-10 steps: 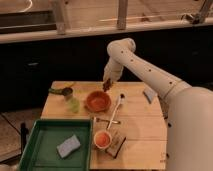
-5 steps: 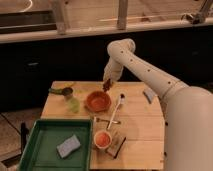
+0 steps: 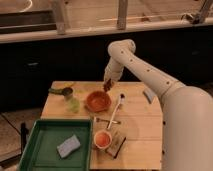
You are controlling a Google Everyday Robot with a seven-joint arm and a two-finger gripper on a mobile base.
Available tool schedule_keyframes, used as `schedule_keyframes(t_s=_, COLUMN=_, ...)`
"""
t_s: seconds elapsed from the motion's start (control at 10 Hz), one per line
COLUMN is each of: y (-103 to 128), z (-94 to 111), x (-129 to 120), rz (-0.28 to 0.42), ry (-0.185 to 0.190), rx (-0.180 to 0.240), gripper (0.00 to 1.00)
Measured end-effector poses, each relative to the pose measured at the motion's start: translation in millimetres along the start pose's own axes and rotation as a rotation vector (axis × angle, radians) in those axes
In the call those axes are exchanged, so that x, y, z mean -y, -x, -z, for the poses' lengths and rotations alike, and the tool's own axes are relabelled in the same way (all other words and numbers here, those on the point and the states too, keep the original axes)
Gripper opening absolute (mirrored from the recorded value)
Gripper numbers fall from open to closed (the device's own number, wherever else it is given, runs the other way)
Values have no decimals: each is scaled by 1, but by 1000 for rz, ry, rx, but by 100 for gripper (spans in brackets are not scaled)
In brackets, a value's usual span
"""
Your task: Place grapes in red bowl
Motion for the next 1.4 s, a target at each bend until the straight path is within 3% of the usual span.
schedule_keyframes(t_s=0.6, y=-5, z=-9, x=1, rz=16, ry=13, rx=20, gripper=1)
schedule_keyframes(t_s=1.1, y=-9, z=-12, x=-5, rz=16, ry=22, rx=31, gripper=7)
schedule_keyframes(t_s=1.3, y=-8, z=-15, x=-4, rz=18, ry=26, rx=38, gripper=19)
schedule_keyframes(t_s=1.4, y=-8, z=-15, x=-3, rz=20, ry=26, rx=38, gripper=19)
